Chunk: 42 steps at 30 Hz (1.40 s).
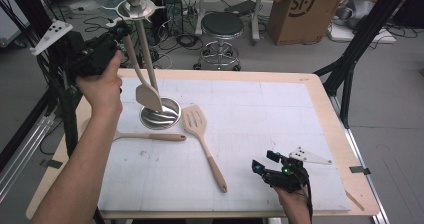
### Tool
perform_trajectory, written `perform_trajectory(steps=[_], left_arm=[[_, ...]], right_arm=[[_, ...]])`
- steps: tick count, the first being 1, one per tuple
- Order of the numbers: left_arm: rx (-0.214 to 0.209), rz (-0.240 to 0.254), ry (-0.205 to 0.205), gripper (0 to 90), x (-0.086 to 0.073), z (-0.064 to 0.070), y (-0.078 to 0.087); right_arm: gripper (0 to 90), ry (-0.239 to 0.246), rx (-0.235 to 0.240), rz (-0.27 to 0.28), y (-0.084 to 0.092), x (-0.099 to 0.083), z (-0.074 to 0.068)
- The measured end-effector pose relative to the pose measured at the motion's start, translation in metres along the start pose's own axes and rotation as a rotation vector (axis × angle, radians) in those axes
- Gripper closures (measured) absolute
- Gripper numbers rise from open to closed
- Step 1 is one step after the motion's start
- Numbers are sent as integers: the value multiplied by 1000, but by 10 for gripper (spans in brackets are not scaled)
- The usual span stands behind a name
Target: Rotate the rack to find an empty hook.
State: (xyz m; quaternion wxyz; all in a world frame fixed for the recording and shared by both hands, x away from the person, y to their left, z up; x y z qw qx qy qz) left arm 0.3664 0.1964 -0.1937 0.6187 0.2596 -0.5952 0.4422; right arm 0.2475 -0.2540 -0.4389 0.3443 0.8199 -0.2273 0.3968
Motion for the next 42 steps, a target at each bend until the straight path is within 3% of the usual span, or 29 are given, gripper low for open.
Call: perform_trajectory(steps=[8, 29, 37, 42], left_arm=[[12, 15, 16, 897, 3, -12, 3], [36, 12, 43, 897, 6, -26, 3], [-10, 24, 44, 897, 2, -9, 9], [-47, 8, 21, 898, -2, 14, 8]], right_arm=[[209, 6, -3, 2, 0, 0, 0], [209, -8, -20, 6, 5, -3, 5], [210, -3, -19, -1, 3, -3, 1], [210, 2, -14, -4, 1, -3, 0]])
Point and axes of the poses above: each handheld gripper's, and its own axes: y roughly backward along the jaws, x roughly out of its top, z roughly to its right, the point moved 3 cm from there along -y, roughly forward along the jaws, and after that the axes turned 6 degrees about -y, right-handed, at the moved point
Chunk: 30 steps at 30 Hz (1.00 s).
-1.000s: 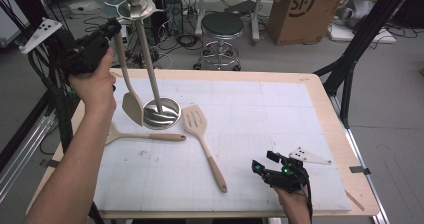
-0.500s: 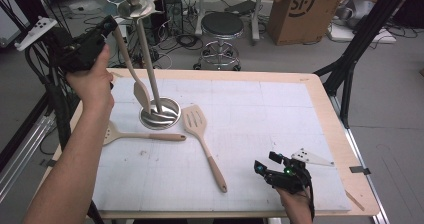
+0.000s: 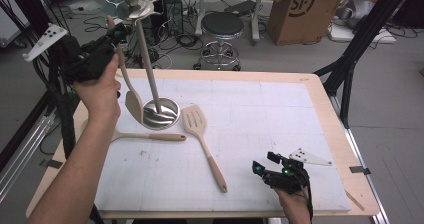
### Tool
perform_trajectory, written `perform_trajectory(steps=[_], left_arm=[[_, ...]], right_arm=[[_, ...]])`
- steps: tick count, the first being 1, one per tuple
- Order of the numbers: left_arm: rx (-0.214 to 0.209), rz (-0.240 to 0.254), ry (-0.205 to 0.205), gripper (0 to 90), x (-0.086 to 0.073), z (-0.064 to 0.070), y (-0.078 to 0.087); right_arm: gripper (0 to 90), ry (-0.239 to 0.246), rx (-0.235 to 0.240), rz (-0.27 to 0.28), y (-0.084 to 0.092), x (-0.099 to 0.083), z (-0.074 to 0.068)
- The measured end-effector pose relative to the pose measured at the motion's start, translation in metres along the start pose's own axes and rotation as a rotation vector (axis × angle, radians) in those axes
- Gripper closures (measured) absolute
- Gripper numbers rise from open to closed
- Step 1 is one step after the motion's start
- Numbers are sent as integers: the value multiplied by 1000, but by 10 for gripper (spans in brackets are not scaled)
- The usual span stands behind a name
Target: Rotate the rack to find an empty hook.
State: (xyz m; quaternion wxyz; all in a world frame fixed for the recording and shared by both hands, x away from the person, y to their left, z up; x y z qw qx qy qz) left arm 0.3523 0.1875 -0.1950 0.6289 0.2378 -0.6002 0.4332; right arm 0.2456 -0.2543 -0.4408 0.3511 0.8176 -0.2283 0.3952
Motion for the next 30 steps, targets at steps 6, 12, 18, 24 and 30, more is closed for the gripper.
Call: perform_trajectory(steps=[6, 12, 18, 24, 30], left_arm=[[1, -38, -25, 898, -9, 25, -9], [62, -47, -40, 898, -11, 35, -25], [139, -42, -40, 898, -11, 26, -29], [142, -36, -38, 898, -11, 24, -29], [141, -33, -34, 898, -10, 23, -28]], right_arm=[[209, 5, 4, 0, -1, 1, -1], [210, -4, 4, 6, 1, 1, 1], [210, -15, 6, 14, 3, 2, 3], [210, -13, 7, 15, 3, 2, 4], [210, -8, 7, 15, 3, 2, 3]])
Point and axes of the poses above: each handheld gripper's, and its own axes: y roughly backward along the jaws, x roughly out of its top, z roughly to its right, the point moved 3 cm from there along -y, roughly forward along the jaws, and after that the axes turned 6 degrees about -y, right-handed, at the moved point
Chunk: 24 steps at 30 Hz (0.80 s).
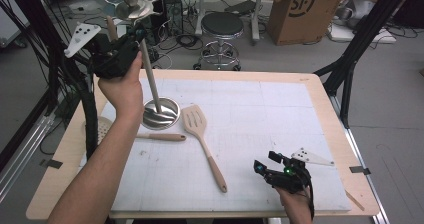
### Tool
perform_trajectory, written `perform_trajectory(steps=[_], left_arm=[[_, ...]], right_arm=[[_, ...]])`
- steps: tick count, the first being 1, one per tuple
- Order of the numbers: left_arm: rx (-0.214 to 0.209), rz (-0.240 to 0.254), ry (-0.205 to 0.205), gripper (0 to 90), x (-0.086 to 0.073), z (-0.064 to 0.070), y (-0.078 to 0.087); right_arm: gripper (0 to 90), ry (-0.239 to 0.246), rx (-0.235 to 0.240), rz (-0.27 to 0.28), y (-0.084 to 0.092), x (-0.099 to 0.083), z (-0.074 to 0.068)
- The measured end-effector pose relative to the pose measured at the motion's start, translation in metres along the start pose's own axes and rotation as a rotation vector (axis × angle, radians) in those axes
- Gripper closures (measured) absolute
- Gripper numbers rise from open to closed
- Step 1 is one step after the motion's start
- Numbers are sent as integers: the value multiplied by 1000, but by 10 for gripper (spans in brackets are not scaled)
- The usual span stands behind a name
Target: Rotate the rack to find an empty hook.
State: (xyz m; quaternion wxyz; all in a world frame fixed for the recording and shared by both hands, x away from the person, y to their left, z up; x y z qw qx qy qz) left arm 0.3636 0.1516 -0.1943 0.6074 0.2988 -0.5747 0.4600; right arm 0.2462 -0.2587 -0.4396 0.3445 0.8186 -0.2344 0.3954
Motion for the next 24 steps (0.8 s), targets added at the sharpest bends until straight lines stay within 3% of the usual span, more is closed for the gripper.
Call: perform_trajectory(steps=[12, 24], left_arm=[[4, 1, -8, 898, 1, -1, 4], [23, 17, 5, 898, 5, -12, 11]], right_arm=[[209, -4, 2, 0, 1, 0, 0], [210, -3, 0, 0, 1, 0, 0]])
Point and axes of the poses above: each handheld gripper's, and its own axes: y roughly backward along the jaws, x roughly out of its top, z roughly to its right, the point moved 3 cm from there along -y, roughly forward along the jaws, and after that the axes turned 6 degrees about -y, right-handed, at the moved point
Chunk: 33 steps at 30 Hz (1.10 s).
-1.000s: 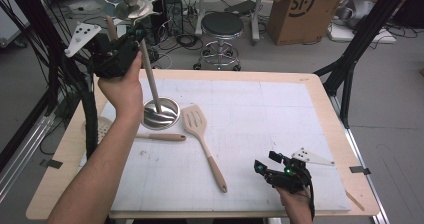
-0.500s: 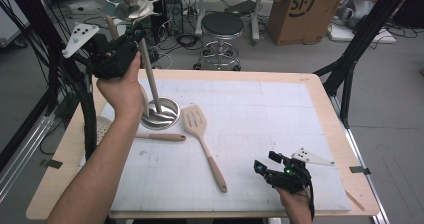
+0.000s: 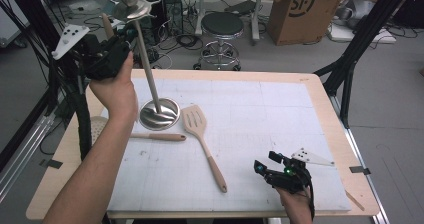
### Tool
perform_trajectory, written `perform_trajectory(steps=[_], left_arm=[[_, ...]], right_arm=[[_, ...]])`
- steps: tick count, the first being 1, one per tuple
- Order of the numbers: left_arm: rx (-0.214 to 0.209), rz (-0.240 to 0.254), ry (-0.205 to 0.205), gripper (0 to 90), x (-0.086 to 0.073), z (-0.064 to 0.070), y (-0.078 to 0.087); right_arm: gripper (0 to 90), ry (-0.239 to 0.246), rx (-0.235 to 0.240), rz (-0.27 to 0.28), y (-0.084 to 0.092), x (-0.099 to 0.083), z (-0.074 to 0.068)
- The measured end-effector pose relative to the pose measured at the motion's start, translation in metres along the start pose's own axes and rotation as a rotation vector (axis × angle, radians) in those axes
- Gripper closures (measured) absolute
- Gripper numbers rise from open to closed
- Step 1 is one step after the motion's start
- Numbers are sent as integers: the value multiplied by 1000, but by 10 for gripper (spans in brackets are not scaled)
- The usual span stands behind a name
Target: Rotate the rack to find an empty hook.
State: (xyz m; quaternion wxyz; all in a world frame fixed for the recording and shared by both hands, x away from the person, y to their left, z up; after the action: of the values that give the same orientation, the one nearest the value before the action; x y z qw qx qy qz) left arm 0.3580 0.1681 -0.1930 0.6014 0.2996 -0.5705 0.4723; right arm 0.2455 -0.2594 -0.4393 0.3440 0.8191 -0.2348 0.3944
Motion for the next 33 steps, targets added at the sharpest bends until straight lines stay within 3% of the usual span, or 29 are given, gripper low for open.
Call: perform_trajectory(steps=[10, 16, 21, 28, 30, 32, 33], left_arm=[[-6, 4, -3, 898, 1, -2, 3], [-35, -2, -2, 898, -3, 2, 3], [-29, 0, 2, 900, -3, -3, 5], [-79, 14, 1, 900, -5, 2, 10], [-62, 18, 0, 900, -6, -2, 13], [-63, 20, 34, 900, -5, -9, 14], [-59, 29, 30, 900, -4, -10, 15]], right_arm=[[209, 1, 0, -4, -1, 0, 0], [210, 6, 0, -4, -1, 0, -1], [210, 0, 0, -6, -1, 0, -1], [209, 6, -1, -6, -2, 0, -1], [209, 2, 2, -5, -1, 0, -1], [209, 6, -1, -5, -2, -1, 0], [209, 5, -1, -7, -2, -1, 0]])
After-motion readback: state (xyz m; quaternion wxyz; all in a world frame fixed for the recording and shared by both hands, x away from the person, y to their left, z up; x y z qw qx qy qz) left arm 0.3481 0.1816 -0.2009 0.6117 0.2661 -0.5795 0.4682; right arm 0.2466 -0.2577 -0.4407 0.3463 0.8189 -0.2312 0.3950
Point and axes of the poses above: each handheld gripper's, and its own axes: y roughly backward along the jaws, x roughly out of its top, z roughly to its right, the point moved 3 cm from there along -y, roughly forward along the jaws, and after that the axes turned 6 degrees about -y, right-handed, at the moved point
